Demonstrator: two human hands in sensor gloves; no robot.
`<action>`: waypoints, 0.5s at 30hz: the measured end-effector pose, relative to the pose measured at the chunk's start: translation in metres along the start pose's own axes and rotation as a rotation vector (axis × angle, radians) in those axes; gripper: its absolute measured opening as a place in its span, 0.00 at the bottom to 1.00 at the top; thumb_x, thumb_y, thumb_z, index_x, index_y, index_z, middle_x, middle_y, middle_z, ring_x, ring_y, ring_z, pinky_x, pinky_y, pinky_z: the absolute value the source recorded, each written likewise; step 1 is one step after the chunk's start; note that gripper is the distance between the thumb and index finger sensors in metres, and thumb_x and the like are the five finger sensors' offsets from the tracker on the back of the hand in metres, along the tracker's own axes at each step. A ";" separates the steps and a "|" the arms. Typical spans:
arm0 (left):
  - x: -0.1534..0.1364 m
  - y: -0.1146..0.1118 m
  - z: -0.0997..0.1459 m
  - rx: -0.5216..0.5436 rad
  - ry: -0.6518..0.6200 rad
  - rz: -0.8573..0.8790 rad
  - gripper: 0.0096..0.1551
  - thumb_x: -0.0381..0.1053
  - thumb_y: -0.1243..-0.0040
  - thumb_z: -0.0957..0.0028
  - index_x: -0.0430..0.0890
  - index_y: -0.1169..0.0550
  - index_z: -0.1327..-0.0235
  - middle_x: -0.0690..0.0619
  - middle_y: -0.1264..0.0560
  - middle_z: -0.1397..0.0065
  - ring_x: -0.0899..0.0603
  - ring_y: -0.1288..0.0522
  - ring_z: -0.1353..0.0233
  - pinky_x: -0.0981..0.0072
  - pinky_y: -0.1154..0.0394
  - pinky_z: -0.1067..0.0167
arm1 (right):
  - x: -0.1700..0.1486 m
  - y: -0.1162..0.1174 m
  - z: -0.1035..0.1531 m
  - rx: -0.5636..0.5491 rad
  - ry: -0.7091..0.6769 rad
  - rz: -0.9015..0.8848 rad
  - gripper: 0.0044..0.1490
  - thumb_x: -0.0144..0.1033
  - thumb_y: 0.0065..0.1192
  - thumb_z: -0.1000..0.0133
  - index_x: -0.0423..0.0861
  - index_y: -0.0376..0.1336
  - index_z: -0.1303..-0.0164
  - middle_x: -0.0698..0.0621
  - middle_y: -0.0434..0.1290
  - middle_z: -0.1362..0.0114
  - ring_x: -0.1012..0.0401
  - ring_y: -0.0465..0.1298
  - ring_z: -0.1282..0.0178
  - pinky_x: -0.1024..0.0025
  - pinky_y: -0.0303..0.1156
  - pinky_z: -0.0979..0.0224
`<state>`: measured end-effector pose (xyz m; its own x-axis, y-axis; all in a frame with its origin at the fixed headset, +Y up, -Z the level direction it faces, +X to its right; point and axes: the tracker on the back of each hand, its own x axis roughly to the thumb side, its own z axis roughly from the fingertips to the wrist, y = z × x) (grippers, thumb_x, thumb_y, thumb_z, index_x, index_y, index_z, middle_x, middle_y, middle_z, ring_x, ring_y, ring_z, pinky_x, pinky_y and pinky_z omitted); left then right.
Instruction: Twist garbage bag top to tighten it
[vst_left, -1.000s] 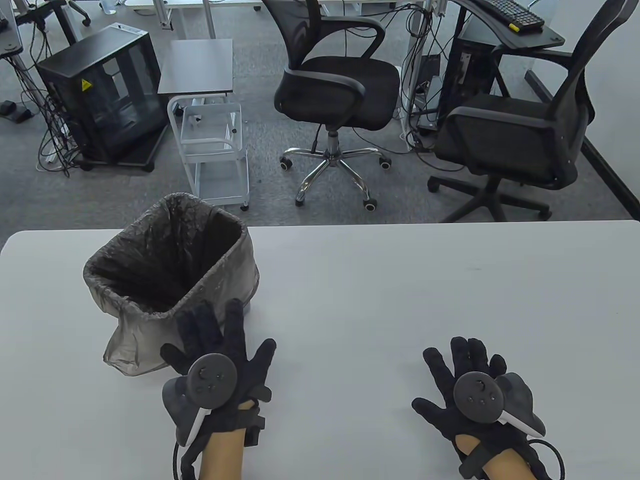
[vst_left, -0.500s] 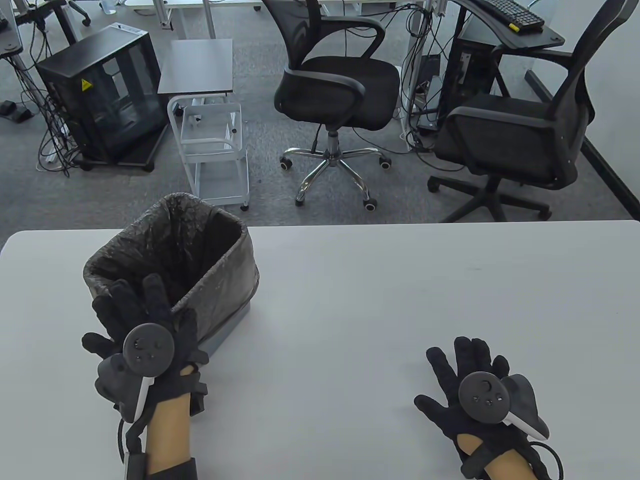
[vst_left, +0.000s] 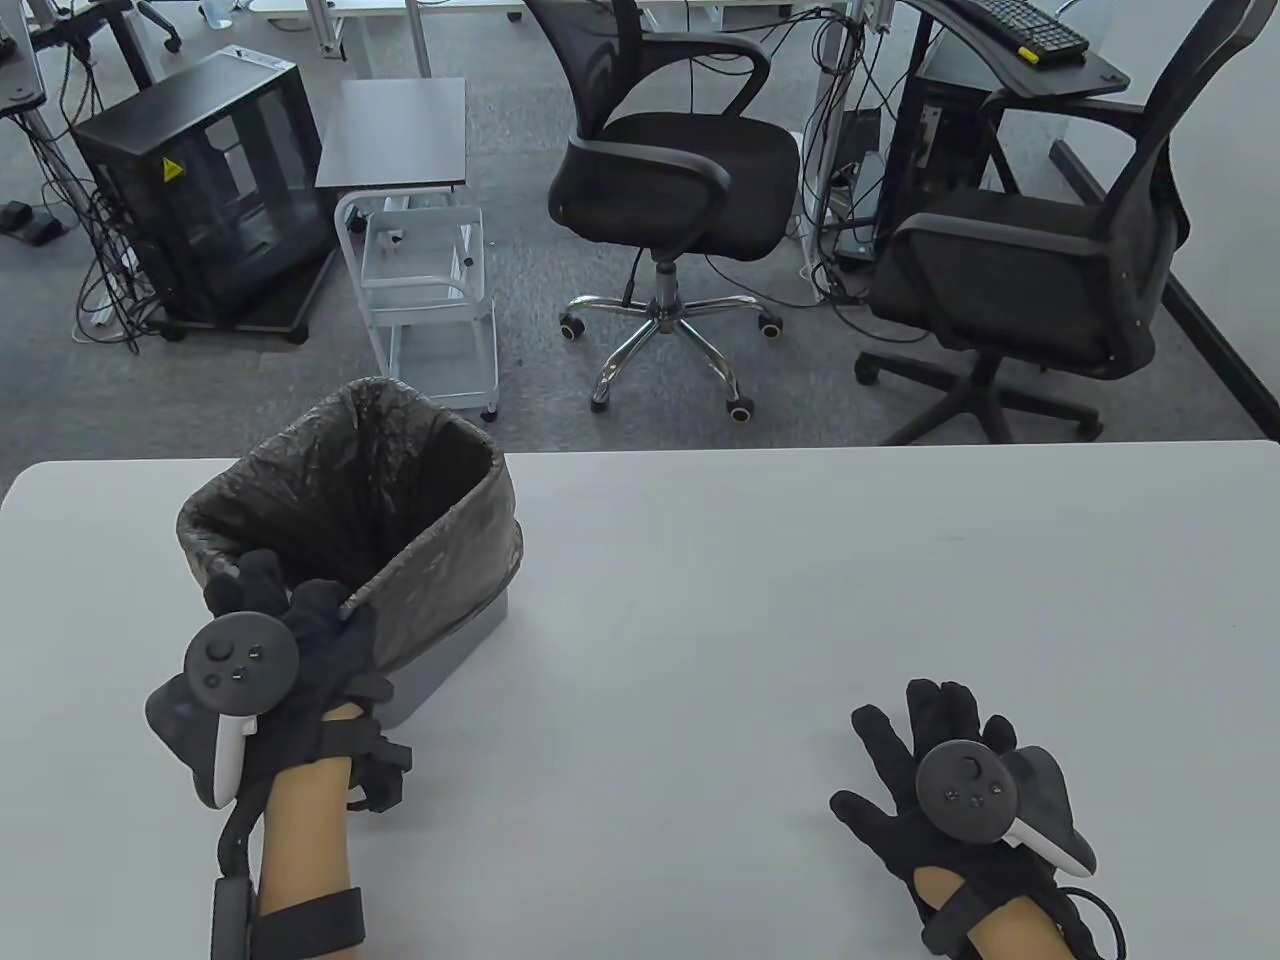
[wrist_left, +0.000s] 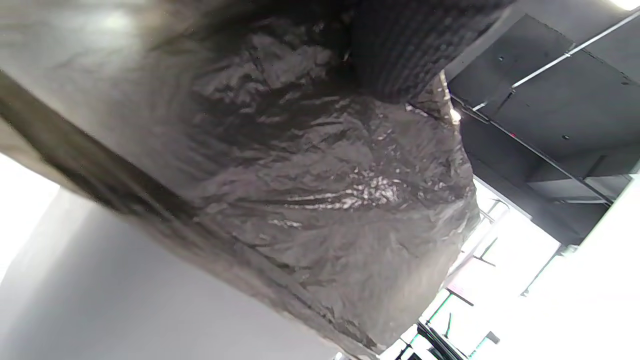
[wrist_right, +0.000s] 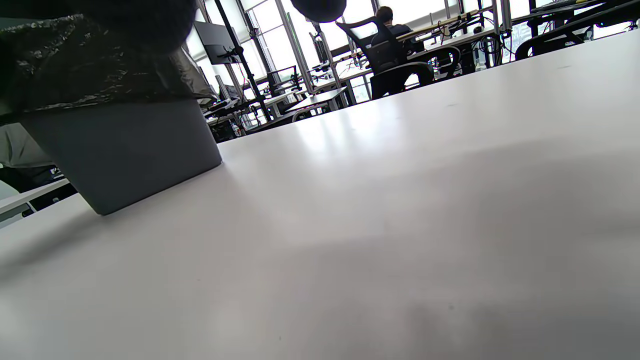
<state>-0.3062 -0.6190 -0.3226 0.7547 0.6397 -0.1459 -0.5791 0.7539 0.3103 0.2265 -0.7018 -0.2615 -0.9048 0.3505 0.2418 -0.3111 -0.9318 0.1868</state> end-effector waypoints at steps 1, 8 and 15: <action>0.000 -0.001 -0.001 -0.017 -0.014 0.011 0.27 0.57 0.36 0.52 0.49 0.23 0.41 0.55 0.58 0.16 0.35 0.68 0.20 0.33 0.53 0.28 | 0.000 0.001 0.000 0.004 0.000 0.003 0.56 0.68 0.55 0.44 0.46 0.44 0.15 0.34 0.27 0.21 0.31 0.27 0.25 0.25 0.25 0.35; 0.012 -0.015 -0.009 -0.159 -0.154 0.082 0.26 0.57 0.35 0.52 0.50 0.23 0.41 0.57 0.58 0.16 0.37 0.69 0.19 0.33 0.54 0.27 | 0.000 0.007 -0.003 0.031 0.011 0.016 0.56 0.68 0.55 0.44 0.46 0.44 0.15 0.34 0.27 0.21 0.31 0.27 0.25 0.25 0.25 0.35; 0.043 -0.043 -0.006 -0.265 -0.290 0.120 0.26 0.57 0.35 0.52 0.51 0.23 0.41 0.58 0.59 0.16 0.37 0.69 0.19 0.34 0.53 0.26 | -0.003 0.009 -0.004 0.028 0.057 0.035 0.56 0.68 0.55 0.44 0.46 0.44 0.15 0.34 0.27 0.21 0.31 0.27 0.25 0.25 0.25 0.35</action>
<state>-0.2512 -0.6229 -0.3479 0.7109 0.6850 0.1592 -0.6989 0.7135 0.0507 0.2258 -0.7114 -0.2644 -0.9302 0.3115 0.1940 -0.2718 -0.9400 0.2063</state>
